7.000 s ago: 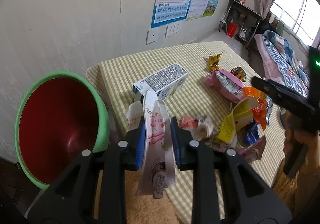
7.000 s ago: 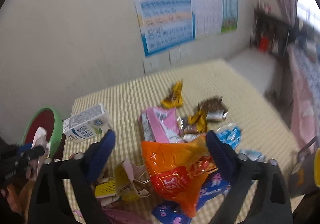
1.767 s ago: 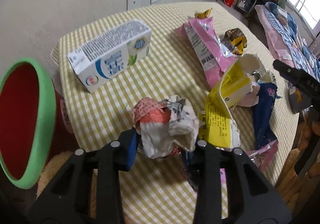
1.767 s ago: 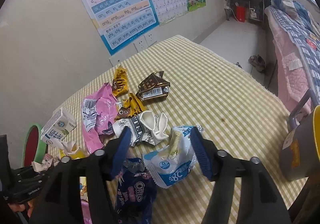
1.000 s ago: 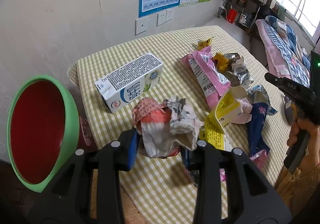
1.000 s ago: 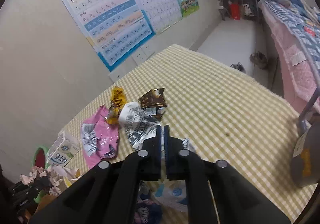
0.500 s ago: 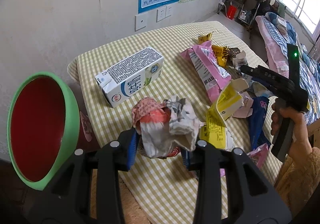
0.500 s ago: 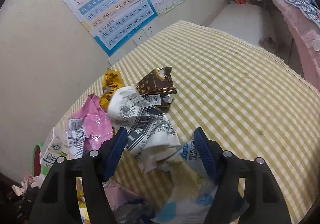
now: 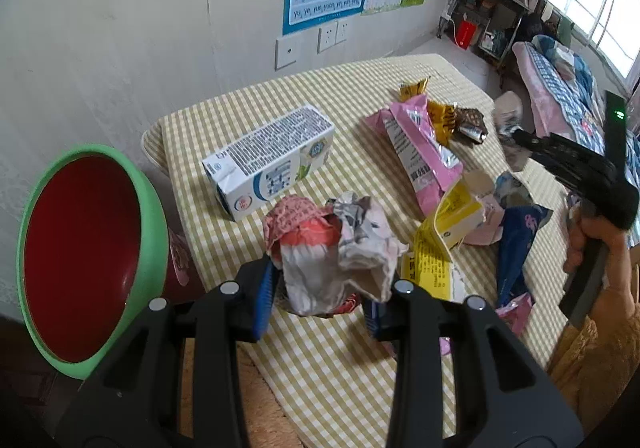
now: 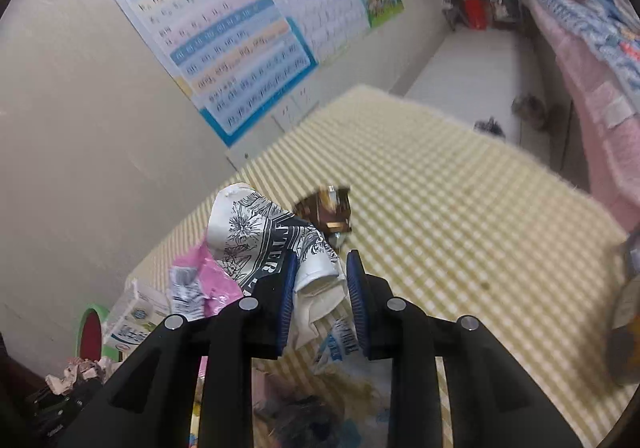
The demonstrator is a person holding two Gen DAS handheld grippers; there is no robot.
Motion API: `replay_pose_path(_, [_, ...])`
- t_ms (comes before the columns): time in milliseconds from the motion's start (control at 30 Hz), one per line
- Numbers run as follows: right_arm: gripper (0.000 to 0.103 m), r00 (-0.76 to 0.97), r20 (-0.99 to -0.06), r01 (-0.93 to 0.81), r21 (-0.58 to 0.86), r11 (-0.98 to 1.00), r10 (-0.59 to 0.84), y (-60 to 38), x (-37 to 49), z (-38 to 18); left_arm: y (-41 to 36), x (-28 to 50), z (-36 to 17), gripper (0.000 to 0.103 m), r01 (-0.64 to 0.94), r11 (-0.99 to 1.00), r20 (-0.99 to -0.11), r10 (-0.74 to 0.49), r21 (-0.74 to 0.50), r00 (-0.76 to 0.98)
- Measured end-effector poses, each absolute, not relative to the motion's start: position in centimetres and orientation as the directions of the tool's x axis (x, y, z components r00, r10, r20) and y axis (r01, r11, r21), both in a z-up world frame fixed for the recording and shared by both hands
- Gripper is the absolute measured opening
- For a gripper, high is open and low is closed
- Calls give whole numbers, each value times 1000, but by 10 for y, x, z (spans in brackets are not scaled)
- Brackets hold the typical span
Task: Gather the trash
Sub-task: 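Grasp the white patterned wrapper with the right gripper while the left gripper holds the crumpled paper, then release the crumpled paper into the bin with the left gripper while the right gripper drops the white wrapper in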
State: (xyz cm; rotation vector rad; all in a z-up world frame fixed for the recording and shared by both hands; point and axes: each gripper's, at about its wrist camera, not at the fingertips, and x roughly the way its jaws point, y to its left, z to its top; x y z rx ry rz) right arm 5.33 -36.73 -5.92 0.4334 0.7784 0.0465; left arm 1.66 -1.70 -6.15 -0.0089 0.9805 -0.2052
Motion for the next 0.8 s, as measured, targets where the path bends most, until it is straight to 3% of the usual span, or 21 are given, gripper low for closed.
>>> replay_pose_path(233, [25, 760, -609, 83, 437, 896, 227, -364, 6, -34, -3, 11, -48, 34, 154, 978, -798, -202, -137, 568])
replay_pose_path(800, [26, 718, -599, -11, 498, 867, 354, -289, -24, -10, 38, -3, -25, 34, 127, 979, -744, -205, -162, 636])
